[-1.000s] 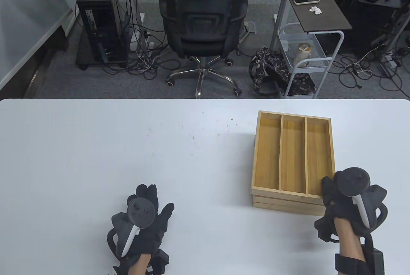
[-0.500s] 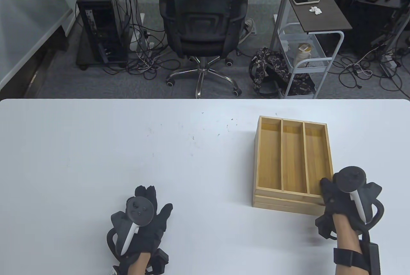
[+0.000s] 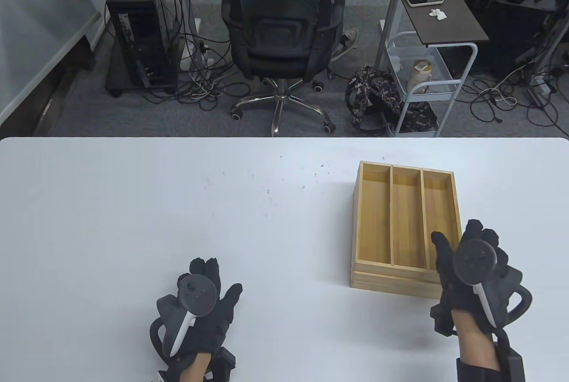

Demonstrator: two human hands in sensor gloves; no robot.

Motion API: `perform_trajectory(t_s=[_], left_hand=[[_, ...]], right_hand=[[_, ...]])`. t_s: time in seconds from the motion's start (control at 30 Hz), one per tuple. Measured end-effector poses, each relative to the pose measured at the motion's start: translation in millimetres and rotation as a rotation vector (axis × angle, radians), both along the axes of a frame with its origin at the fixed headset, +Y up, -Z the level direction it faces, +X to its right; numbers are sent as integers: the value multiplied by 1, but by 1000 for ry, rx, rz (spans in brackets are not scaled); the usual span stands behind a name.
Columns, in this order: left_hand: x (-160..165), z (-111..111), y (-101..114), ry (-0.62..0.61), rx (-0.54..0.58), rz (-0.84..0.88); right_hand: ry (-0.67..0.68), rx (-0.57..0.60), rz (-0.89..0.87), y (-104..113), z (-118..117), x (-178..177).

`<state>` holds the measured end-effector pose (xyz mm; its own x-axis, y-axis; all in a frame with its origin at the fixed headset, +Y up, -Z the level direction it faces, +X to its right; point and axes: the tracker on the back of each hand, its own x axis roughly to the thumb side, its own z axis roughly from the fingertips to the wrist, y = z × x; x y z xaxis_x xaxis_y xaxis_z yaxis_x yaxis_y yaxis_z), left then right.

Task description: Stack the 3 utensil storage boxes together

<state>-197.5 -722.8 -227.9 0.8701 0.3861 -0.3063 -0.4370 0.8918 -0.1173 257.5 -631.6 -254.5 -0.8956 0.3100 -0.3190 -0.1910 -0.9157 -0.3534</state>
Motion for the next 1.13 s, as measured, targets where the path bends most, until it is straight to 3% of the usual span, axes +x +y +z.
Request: perform_trajectory(t_s=[0.23, 0.4, 0.57, 0.8, 1.13], left_hand=[[8, 9, 9, -35, 34, 3], [11, 14, 20, -49, 89, -8], [12, 17, 23, -52, 97, 5], [15, 18, 23, -57, 92, 3], [15, 18, 21, -58, 81, -5]], right_hand=[[222, 94, -70, 0, 26, -80], [334, 115, -127, -22, 36, -125], [404, 114, -29, -46, 44, -153], [430, 80, -1, -64, 48, -157], [403, 82, -18, -67, 51, -146]])
